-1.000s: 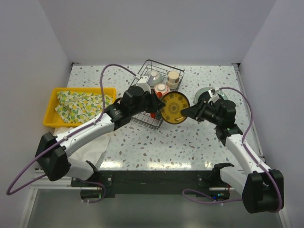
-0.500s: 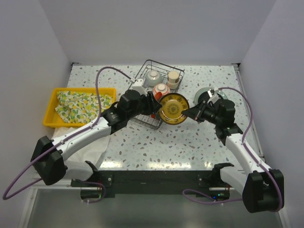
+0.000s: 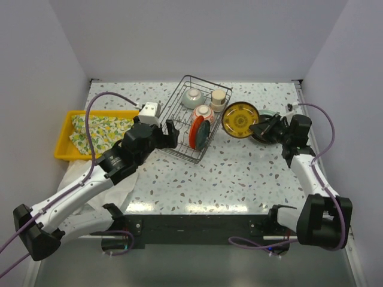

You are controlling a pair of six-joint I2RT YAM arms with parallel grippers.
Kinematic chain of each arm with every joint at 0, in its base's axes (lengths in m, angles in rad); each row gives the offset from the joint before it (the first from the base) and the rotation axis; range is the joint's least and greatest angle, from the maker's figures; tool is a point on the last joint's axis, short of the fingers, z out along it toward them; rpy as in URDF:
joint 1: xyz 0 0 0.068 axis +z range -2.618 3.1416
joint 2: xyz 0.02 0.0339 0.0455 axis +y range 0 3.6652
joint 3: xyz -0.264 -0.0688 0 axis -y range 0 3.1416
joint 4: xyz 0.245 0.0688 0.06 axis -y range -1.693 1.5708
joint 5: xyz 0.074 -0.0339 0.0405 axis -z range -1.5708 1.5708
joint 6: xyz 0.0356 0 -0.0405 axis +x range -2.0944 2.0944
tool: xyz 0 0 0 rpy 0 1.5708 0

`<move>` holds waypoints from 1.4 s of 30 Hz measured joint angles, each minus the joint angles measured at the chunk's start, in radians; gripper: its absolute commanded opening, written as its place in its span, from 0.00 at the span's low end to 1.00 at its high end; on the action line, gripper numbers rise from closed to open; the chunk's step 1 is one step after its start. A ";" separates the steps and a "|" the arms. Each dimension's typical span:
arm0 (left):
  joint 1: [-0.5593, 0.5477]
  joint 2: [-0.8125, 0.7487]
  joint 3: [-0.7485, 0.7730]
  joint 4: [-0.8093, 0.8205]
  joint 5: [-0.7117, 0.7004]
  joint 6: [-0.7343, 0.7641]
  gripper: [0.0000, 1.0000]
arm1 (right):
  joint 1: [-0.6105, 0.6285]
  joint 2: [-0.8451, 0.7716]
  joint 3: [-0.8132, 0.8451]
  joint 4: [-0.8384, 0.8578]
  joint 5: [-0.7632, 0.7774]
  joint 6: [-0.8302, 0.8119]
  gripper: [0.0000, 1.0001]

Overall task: Unload the mixed dishes from the dish rack
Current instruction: Place the plate on the plate.

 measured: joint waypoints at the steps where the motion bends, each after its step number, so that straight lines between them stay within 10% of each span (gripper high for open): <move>1: 0.000 -0.018 -0.008 -0.017 -0.011 0.006 0.91 | -0.024 0.017 0.000 0.001 0.014 0.011 0.00; 25: 0.000 -0.129 -0.171 -0.158 -0.071 0.005 0.91 | -0.268 0.474 0.161 -0.027 0.159 0.109 0.00; 42: 0.000 -0.129 -0.186 -0.140 -0.075 0.023 0.91 | -0.277 0.548 0.337 -0.313 0.168 -0.042 0.49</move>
